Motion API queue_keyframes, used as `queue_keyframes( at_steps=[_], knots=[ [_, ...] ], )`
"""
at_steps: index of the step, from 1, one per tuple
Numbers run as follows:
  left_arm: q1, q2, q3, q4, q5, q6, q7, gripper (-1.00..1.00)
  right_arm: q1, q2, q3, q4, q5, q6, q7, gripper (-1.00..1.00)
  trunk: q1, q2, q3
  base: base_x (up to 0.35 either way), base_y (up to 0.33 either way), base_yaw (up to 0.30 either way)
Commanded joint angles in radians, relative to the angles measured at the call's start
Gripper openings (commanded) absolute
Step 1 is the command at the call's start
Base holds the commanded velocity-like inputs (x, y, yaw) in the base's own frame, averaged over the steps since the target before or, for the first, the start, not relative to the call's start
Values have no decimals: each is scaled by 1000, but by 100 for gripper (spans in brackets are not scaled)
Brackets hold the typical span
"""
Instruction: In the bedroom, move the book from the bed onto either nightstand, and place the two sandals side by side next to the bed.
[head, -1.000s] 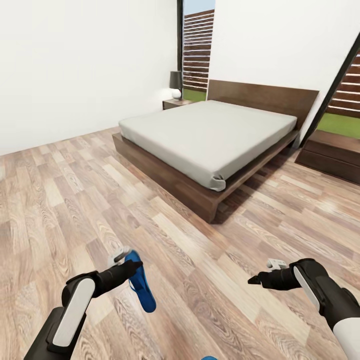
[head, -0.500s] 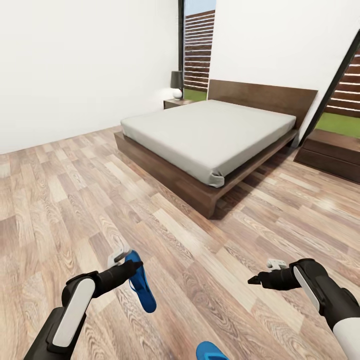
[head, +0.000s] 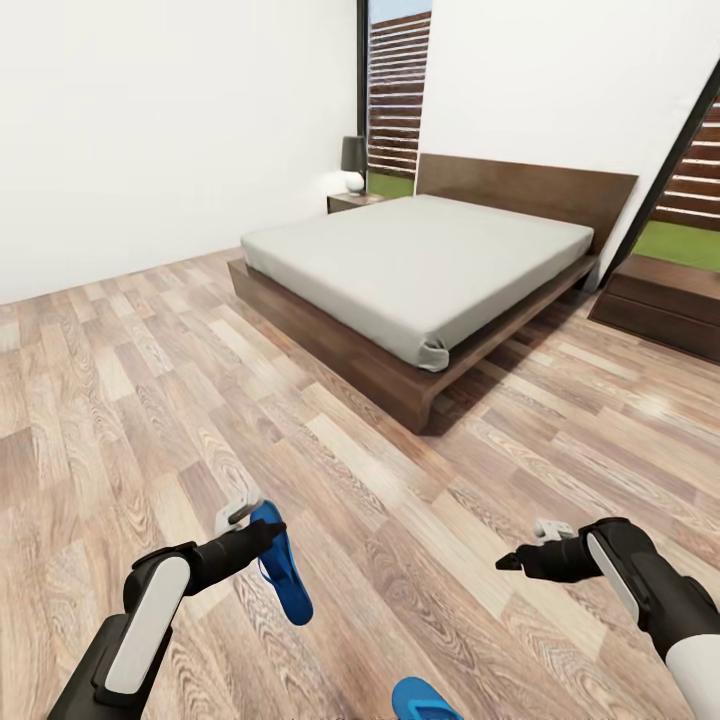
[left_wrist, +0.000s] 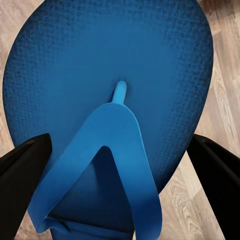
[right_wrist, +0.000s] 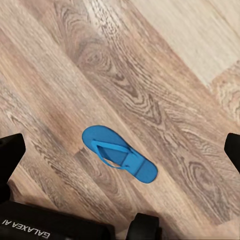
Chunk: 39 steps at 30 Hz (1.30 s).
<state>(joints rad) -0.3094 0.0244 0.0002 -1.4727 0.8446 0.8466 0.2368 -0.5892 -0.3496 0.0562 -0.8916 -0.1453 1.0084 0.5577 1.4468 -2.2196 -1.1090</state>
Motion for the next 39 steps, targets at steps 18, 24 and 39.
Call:
queue_keyframes(
  at_steps=[18,24,39],
  knots=[
    [-6,0,4,-29,16,17,22,-100,40,88,28,124,-1,7,-8,100,0,0,-29,0,0,0],
    [-6,0,5,-38,70,22,39,-100,51,111,39,154,16,1,-9,100,0,0,-38,0,0,0],
    [-14,0,2,-43,217,36,197,-100,96,206,45,199,102,-108,-98,100,38,-70,-75,0,0,0]
  ],
)
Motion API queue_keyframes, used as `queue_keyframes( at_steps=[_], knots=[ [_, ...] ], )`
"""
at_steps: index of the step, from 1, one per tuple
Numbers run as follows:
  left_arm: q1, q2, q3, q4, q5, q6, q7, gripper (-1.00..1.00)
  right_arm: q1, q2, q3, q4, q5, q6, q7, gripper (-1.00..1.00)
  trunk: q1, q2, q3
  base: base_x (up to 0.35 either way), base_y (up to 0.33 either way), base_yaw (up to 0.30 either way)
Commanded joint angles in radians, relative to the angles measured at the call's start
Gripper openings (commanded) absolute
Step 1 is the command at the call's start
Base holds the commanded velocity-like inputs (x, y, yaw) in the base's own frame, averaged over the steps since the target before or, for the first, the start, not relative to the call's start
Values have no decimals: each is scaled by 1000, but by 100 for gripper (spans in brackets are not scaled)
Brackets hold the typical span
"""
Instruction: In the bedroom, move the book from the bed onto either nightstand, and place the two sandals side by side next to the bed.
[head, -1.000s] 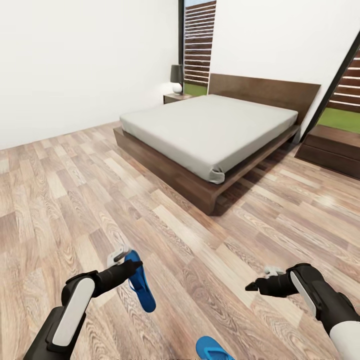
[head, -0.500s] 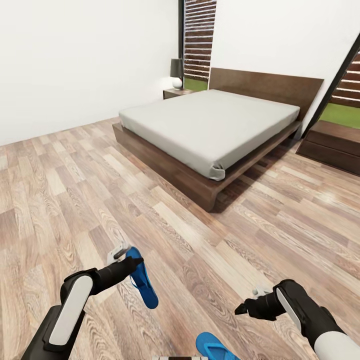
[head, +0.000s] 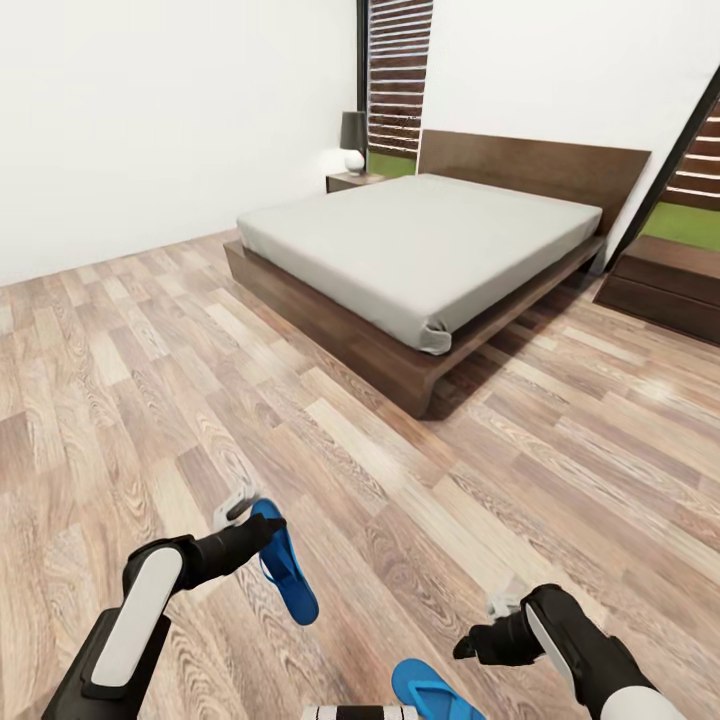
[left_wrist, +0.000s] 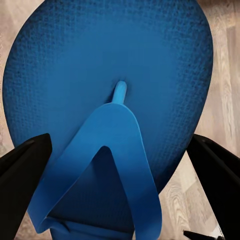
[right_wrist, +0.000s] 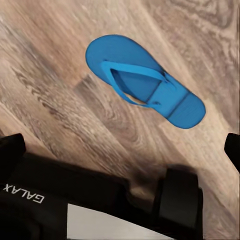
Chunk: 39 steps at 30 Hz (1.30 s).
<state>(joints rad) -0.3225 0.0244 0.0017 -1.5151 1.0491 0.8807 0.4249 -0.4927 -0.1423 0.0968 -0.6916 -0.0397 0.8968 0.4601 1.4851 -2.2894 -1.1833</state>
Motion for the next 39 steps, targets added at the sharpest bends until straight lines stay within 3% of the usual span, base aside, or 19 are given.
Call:
queue_keyframes(
  at_steps=[1,6,12,22,39],
  knots=[
    [-1,0,0,-1,15,2,14,-100,3,6,4,1,2,-18,-14,100,4,-8,-4,0,0,0],
    [-4,0,0,0,25,2,25,-100,13,23,3,7,14,-85,-54,100,23,-43,-20,0,0,0],
    [-3,8,-6,12,12,-8,29,-100,16,26,-4,4,17,-117,-69,100,23,-43,-20,0,0,0],
    [8,14,-19,23,-30,-16,24,-100,16,21,-10,-4,18,-127,-76,100,23,-43,-20,-55,12,0],
    [4,2,-8,13,-24,-15,23,-100,17,22,1,-5,20,-119,-75,100,23,-43,-20,-158,56,0]
  ],
)
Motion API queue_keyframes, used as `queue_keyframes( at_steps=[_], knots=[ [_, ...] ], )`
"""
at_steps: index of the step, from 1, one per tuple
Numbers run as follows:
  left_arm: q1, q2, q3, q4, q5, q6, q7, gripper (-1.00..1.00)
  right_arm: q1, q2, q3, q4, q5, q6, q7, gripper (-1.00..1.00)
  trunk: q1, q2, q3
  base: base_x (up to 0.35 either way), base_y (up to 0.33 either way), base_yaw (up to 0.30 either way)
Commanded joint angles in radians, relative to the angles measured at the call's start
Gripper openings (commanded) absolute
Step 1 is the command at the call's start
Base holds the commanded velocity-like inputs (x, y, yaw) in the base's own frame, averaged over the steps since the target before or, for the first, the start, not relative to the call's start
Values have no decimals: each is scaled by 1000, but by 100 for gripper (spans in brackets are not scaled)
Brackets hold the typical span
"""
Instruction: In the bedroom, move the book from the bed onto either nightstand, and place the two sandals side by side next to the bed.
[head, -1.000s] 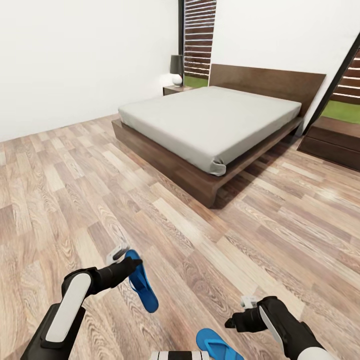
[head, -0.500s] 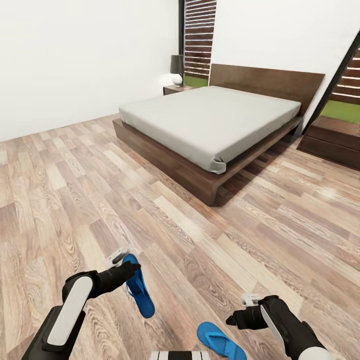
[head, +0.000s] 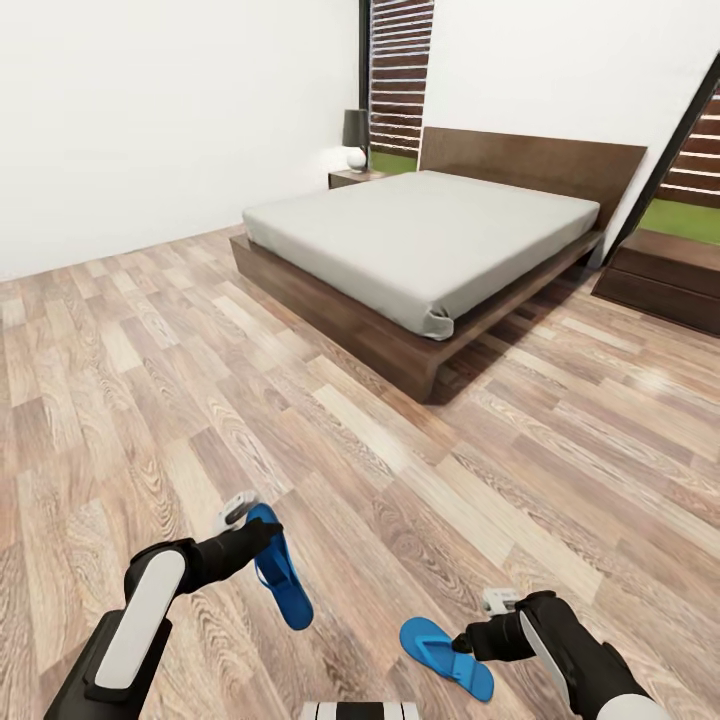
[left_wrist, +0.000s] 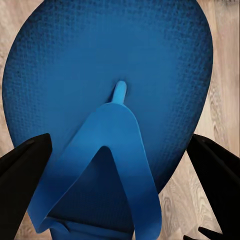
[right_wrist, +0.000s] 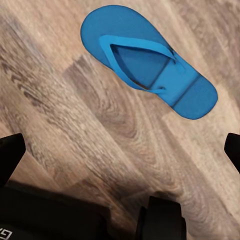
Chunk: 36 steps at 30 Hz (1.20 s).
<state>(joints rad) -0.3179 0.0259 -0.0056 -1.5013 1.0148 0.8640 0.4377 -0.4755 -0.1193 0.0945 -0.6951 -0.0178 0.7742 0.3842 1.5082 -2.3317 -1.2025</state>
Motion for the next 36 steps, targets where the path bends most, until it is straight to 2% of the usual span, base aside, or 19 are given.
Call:
queue_keyframes(
  at_steps=[1,4,10,17,27,32,36],
  knots=[
    [-1,0,0,-2,12,2,10,-100,-1,-1,4,-1,-1,4,1,100,0,0,-1,-25,9,0],
    [-3,0,0,-3,19,3,9,-100,0,1,4,-1,-1,3,1,100,0,0,-1,-19,7,0],
    [-5,0,1,-7,63,4,11,-100,-1,3,7,0,0,0,2,100,0,0,-1,-8,3,0],
    [-6,1,3,-16,86,9,14,-100,0,-3,9,0,1,-10,4,100,0,0,-1,-2,1,0],
    [-6,-1,4,-20,95,13,15,-100,0,-23,10,9,10,-236,8,100,0,0,-1,0,0,0],
    [-6,-1,4,-20,96,14,15,-100,0,-34,11,11,41,-282,9,100,0,0,-1,0,0,0],
    [-6,-1,4,-20,96,15,15,-100,-2,-30,12,6,67,-292,6,100,0,0,-1,0,0,0]
  ],
)
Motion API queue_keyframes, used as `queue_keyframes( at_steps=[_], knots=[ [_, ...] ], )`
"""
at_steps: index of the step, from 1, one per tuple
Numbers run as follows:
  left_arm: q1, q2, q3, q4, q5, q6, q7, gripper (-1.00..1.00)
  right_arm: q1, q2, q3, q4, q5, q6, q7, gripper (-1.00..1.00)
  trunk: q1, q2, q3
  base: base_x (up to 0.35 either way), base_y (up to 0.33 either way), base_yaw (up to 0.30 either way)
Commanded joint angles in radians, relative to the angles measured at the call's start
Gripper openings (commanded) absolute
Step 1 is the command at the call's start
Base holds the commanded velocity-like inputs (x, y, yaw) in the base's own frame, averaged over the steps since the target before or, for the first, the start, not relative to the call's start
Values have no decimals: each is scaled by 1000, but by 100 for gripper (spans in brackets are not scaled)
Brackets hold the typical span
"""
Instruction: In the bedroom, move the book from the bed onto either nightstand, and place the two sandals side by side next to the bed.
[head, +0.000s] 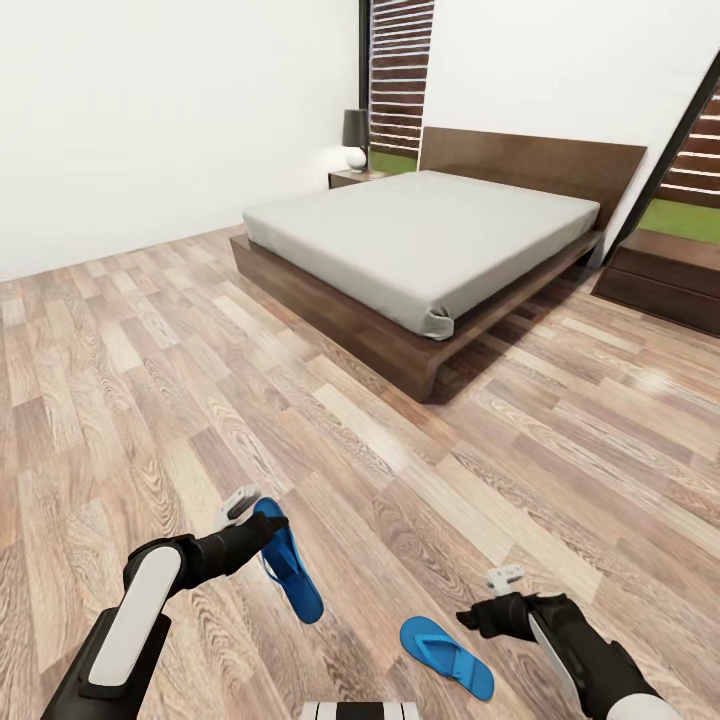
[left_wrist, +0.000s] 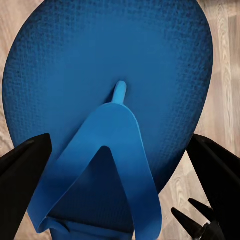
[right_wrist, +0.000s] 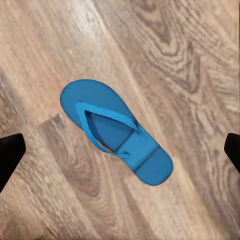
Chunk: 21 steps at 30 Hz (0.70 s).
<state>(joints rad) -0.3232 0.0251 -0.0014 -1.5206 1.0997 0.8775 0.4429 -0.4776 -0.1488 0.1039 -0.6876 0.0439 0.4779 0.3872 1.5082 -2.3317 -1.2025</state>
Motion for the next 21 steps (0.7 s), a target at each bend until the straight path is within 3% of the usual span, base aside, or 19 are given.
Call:
queue_keyframes(
  at_steps=[1,9,16,21],
  knots=[
    [-1,0,0,-1,11,2,10,-100,-1,0,3,-3,14,3,3,100,4,-7,-4,0,0,0],
    [-1,2,0,-1,11,3,10,-100,-12,5,4,1,168,3,1,100,34,-63,-29,0,0,0],
    [-1,2,0,-1,11,3,10,-100,-13,7,19,1,202,0,4,100,61,-112,-51,0,0,0],
    [-1,1,0,-1,11,3,10,-100,-14,-2,95,0,211,-1,6,100,80,-147,-67,0,0,0]
  ],
)
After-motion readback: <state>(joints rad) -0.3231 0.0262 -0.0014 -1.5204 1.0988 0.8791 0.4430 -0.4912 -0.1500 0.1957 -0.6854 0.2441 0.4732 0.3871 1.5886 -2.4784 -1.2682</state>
